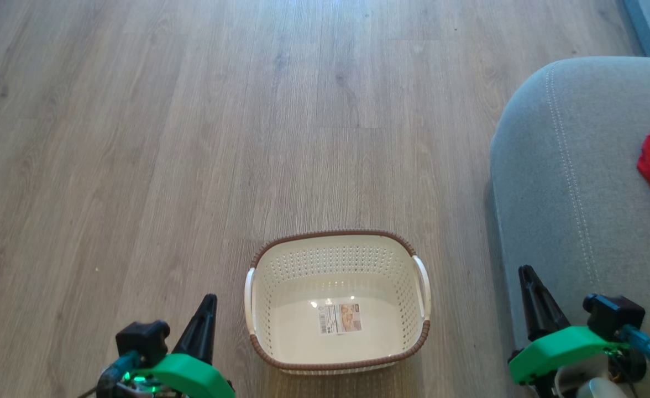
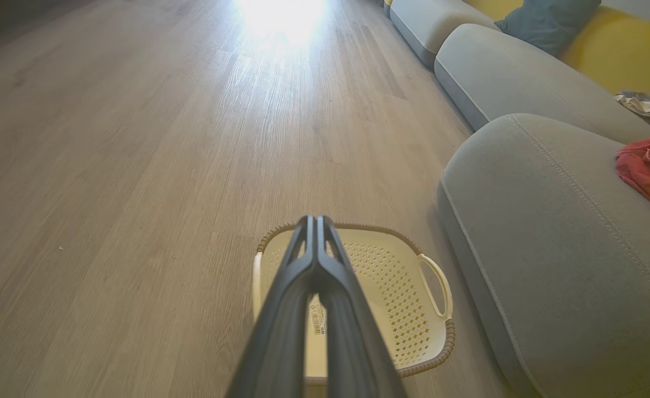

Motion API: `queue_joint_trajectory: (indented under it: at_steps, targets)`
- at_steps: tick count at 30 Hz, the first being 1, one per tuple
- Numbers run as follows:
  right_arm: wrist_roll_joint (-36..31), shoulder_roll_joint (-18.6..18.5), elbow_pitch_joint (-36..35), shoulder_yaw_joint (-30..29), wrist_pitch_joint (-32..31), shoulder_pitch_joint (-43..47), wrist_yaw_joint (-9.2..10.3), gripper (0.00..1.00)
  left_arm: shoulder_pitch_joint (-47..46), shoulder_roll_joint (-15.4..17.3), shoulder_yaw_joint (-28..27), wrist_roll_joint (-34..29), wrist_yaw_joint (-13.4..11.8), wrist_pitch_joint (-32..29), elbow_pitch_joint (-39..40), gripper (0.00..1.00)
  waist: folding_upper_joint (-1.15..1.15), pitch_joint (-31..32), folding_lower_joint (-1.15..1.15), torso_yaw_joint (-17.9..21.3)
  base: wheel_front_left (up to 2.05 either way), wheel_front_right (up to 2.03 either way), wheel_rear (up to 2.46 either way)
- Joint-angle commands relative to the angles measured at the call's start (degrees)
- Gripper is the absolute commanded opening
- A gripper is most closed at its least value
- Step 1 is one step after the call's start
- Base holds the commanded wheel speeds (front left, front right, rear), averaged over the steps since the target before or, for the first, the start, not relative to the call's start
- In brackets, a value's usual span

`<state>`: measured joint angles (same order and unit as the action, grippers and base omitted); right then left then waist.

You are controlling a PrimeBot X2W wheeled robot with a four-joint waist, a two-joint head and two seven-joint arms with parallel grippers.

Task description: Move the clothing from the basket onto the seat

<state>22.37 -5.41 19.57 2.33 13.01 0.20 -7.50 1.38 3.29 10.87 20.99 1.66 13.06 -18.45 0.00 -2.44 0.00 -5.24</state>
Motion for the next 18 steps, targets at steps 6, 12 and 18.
queue_joint_trajectory:
  at_steps: [6, 12, 18]
  targets:
    - [4.39, 0.15, -2.15, -0.76, -1.25, -2.5, 0.0, 0.0, -2.44, 0.22, -1.59, 4.6, 0.6, -1.02, 1.98, 0.0, 0.0, 0.12, 0.0, 0.27, 0.0, 0.0, 0.0]
    - [8.1, 0.26, -2.34, -1.19, -2.26, -2.72, 0.0, 0.0, -2.74, 0.34, -2.28, 8.53, 0.9, -1.9, 2.06, 0.0, 0.0, 0.24, 0.0, 0.55, 0.0, 0.0, 0.0]
    - [11.82, 0.37, -2.54, -1.63, -3.27, -2.94, 0.0, 0.0, -3.02, 0.43, -2.99, 12.44, 1.2, -2.8, 2.24, 0.0, 0.0, 0.36, 0.0, 0.83, 0.0, 0.0, 0.0]
